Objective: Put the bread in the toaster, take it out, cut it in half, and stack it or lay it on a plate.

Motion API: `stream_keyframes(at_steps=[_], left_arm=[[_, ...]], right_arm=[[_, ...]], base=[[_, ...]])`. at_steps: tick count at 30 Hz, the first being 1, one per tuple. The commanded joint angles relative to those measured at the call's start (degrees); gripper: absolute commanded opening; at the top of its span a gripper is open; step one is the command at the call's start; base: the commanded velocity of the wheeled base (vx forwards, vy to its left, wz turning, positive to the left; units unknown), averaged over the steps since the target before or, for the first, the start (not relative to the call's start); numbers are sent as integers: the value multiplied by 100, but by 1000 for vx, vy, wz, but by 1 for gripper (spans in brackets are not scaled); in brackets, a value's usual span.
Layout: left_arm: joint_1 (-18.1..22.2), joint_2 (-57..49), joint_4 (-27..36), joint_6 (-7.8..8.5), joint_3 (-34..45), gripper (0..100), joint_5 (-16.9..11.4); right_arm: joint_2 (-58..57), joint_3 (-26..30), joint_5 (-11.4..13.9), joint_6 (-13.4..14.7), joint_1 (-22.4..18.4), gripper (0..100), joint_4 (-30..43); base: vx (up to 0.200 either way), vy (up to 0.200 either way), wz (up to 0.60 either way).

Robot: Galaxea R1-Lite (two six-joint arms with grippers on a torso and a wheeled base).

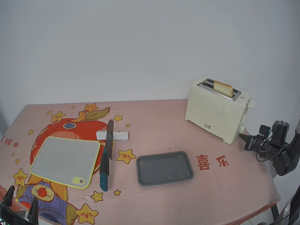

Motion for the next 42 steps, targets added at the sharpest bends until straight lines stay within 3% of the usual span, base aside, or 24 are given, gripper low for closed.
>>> stream_keyframes(at_steps=[1, 32, 42], left_arm=[[2, -75, -2, -1, 101, 100, 2], [2, -75, -2, -1, 101, 100, 2], [2, -75, -2, -1, 101, 100, 2]], right_arm=[[-95, 23, 4, -3, 36, 0, -1], [-183, 102, -14, -55, 80, 0, -1], [-1554, 252, 39, -47, 274, 0, -159]], base=[[0, 0, 0], [0, 0, 0], [0, 0, 0]])
